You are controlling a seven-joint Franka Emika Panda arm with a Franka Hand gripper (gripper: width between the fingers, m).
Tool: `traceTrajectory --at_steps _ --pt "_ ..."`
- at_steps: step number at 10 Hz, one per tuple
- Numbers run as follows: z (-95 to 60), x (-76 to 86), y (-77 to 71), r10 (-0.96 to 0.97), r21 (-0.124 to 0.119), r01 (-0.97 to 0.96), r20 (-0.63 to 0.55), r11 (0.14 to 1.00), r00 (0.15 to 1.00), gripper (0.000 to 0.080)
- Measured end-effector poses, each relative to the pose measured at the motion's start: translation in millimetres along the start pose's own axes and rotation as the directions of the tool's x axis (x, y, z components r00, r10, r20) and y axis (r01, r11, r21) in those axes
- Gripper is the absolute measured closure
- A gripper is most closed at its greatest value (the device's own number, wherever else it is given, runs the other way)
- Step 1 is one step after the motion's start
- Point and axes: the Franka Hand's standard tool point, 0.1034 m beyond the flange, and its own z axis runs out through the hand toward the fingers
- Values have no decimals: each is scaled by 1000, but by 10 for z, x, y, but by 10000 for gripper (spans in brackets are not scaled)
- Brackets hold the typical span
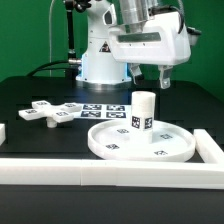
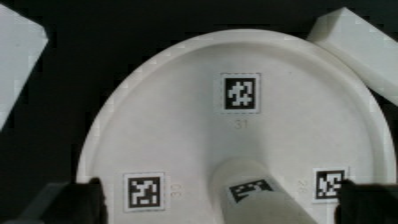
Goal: Assemble round table
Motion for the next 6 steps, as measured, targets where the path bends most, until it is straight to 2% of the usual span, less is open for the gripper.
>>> traceTrajectory --at_steps 4,5,6 --pt "7 1 2 -91 -3 91 0 996 996 151" --pt "8 -2 7 -234 -15 234 -2 972 972 151" --pt "7 4 18 -401 -49 401 -6 915 916 151"
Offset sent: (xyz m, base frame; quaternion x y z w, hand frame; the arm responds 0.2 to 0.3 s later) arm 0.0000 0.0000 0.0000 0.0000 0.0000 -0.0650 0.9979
